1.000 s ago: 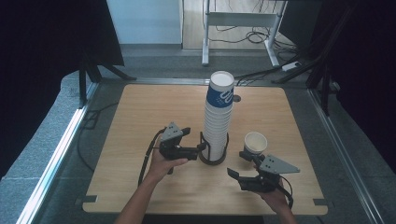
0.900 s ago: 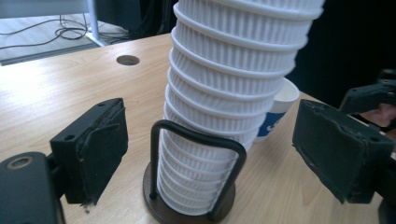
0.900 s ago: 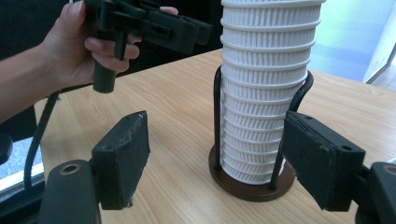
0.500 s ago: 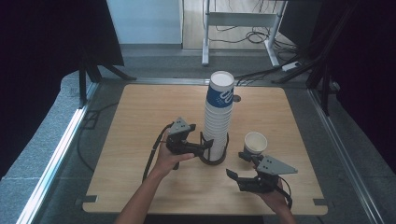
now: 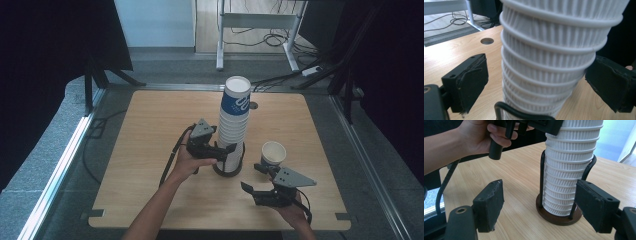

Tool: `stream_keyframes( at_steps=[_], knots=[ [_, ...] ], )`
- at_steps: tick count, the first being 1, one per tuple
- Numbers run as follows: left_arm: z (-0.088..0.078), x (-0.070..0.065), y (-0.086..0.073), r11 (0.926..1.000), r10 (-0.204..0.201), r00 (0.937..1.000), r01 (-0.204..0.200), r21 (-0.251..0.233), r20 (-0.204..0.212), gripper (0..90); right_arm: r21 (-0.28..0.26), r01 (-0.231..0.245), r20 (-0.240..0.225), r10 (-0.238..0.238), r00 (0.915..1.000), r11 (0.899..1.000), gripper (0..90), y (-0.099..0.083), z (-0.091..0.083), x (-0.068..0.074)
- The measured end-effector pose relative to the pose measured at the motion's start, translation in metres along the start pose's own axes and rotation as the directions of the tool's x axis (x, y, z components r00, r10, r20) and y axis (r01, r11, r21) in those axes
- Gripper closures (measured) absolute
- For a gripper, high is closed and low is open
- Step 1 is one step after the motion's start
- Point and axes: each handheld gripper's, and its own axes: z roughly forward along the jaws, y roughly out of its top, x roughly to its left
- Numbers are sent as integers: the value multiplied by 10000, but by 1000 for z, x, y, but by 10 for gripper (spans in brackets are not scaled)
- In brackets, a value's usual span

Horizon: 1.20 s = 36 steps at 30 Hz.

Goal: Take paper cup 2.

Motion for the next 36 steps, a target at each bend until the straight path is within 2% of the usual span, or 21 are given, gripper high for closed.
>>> stream_keyframes(
  at_steps=[4, 11, 18, 20, 22, 23, 28, 29, 30, 31, 32, 36],
  knots=[
    [9, -4, 2, 9993, 301, 9994, -298, 205, -167, 55, 5, -2, -16, 2, 10000, 10000, 237, 0, 0, 0],
    [15, -7, 0, 9989, 422, 9989, -418, 208, -211, 117, 24, -20, 0, 20, 10000, 10000, 237, 0, 0, -1],
    [14, -7, 0, 9982, 539, 9984, -534, 261, -173, 123, 29, -178, -108, 179, 9998, 9998, 238, 3, 2, -7],
    [13, -6, 0, 9980, 575, 9982, -571, 273, -150, 124, -12, -213, -115, 213, 9997, 9998, 238, 8, 2, -10],
    [12, -6, 0, 9978, 595, 9981, -591, 286, -131, 125, -309, -531, -308, 521, 9982, 9981, 239, 17, 0, -18],
    [12, -6, 0, 9978, 595, 9981, -591, 286, -131, 125, -309, -531, -308, 521, 9982, 9981, 239, 17, 0, -18],
    [12, -7, 0, 9977, 601, 9981, -595, 329, -159, 125, -253, -235, -286, 227, 9993, 9994, 239, 42, -1, -31],
    [12, -7, 0, 9977, 601, 9981, -595, 329, -159, 125, -253, -235, -286, 227, 9993, 9994, 239, 42, -1, -31],
    [11, -7, 0, 9974, 637, 9979, -632, 351, -136, 125, -241, -112, -327, 104, 9994, 9996, 238, 51, -1, -35],
    [11, -7, 0, 9974, 637, 9979, -632, 351, -136, 125, -241, -112, -327, 104, 9994, 9996, 238, 51, -1, -35],
    [11, -8, 0, 9973, 646, 9978, -640, 356, -133, 125, -233, -159, -495, 147, 9987, 9996, 236, 59, 0, -40],
    [11, -8, 0, 9975, 629, 9980, -625, 341, -117, 125, -286, -99, -714, 79, 9974, 9995, 234, 70, 1, -45]
  ],
)
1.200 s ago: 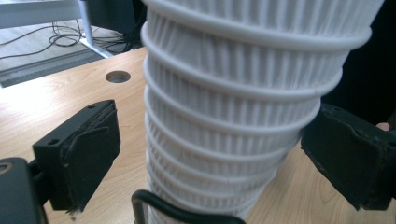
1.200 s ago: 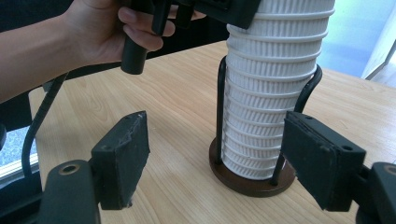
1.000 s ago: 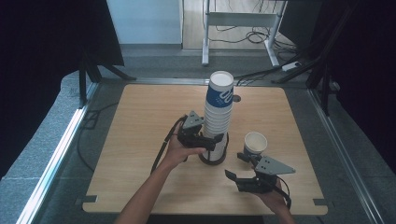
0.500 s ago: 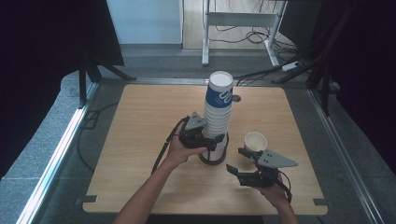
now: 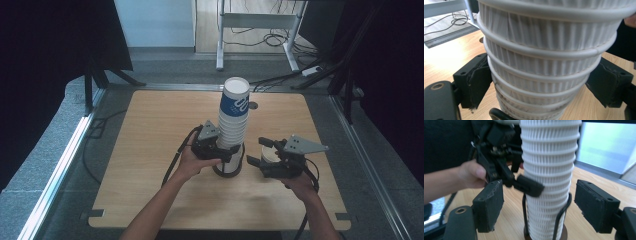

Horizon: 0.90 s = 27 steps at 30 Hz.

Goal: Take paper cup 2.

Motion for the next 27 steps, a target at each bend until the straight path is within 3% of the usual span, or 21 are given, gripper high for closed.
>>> stream_keyframes(
  at_steps=[5, 14, 27],
  knots=[
    [0, 0, 0, 10000, 23, 10000, -23, 9, 11, 125, -404, -115, -423, 98, 9991, 9991, 224, 22, 0, -7],
    [-1, -1, 0, 10000, 19, 10000, -19, 67, 5, 125, -625, 115, -693, -158, 9975, 9980, 218, 61, 4, -20],
    [-1, -1, 0, 10000, 23, 10000, -23, 71, -15, 126, -669, 387, -891, -446, 9950, 9970, 194, 99, 15, -20]
  ],
)
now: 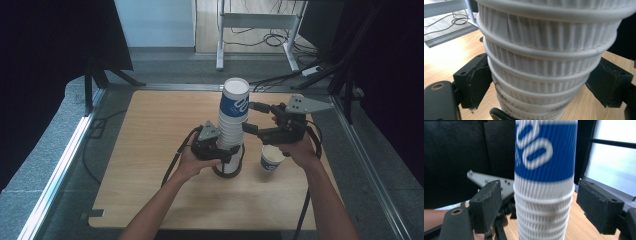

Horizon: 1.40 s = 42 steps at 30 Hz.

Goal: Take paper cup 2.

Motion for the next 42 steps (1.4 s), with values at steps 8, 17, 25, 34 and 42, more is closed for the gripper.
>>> stream_keyframes(
  at_steps=[8, 17, 25, 34, 42],
  knots=[
    [0, -1, 0, 10000, 3, 10000, -3, 44, -42, 126, -194, 193, -12, -193, 9998, 9996, 178, 31, 11, -3],
    [-1, -1, 0, 10000, 25, 10000, -25, 80, -49, 127, 44, 175, -60, -175, 9998, 9998, 172, 50, 29, -7],
    [0, -1, 0, 10000, 32, 10000, -32, 60, -53, 127, 439, 129, -222, -119, 9997, 9990, 209, 48, 45, -11],
    [0, -1, 0, 10000, 15, 10000, -14, 64, -75, 127, 335, 243, -211, -236, 9995, 9991, 254, 49, 46, -10],
    [0, -1, 1, 10000, 12, 10000, -11, 89, -64, 128, -541, 360, 13, -359, 9994, 9979, 264, 68, 34, -8]
  ],
)
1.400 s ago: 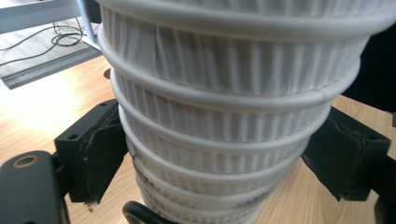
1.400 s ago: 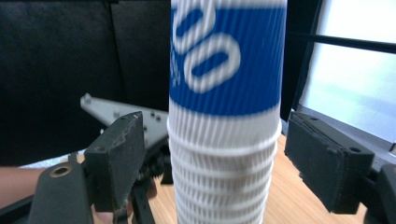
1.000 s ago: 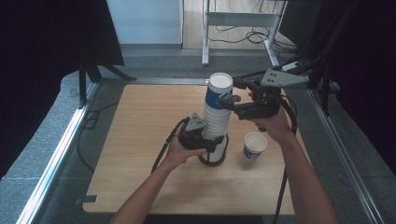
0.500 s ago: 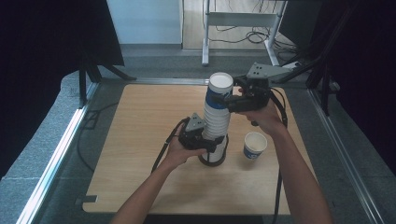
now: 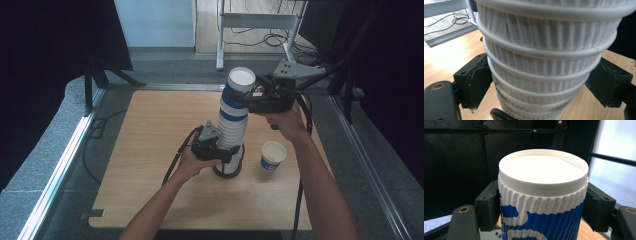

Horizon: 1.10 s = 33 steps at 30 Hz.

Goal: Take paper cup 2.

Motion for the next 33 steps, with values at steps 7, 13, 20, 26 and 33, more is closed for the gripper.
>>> stream_keyframes(
  at_steps=[7, 13, 20, 26, 33],
  knots=[
    [0, 0, 0, 10000, 14, 10000, -14, 37, 14, 128, -487, 104, 22, -103, 9999, 9988, 267, 19, -15, 3],
    [0, 0, 0, 10000, 28, 10000, -28, 29, -6, 127, -785, 330, 138, -320, 9994, 9964, 267, 28, -31, 7],
    [0, -1, 0, 10000, 51, 10000, -51, 34, -26, 127, -855, 373, 138, -362, 9992, 9956, 267, 26, -55, 11],
    [0, -1, 0, 10000, 63, 10000, -62, 53, -31, 128, -788, 442, 77, -438, 9990, 9959, 266, 16, -69, 16],
    [-1, -1, 0, 9999, 109, 9999, -109, 80, -39, 128, -947, 455, 40, -453, 9990, 9945, 266, 4, -81, 21]
  ],
)
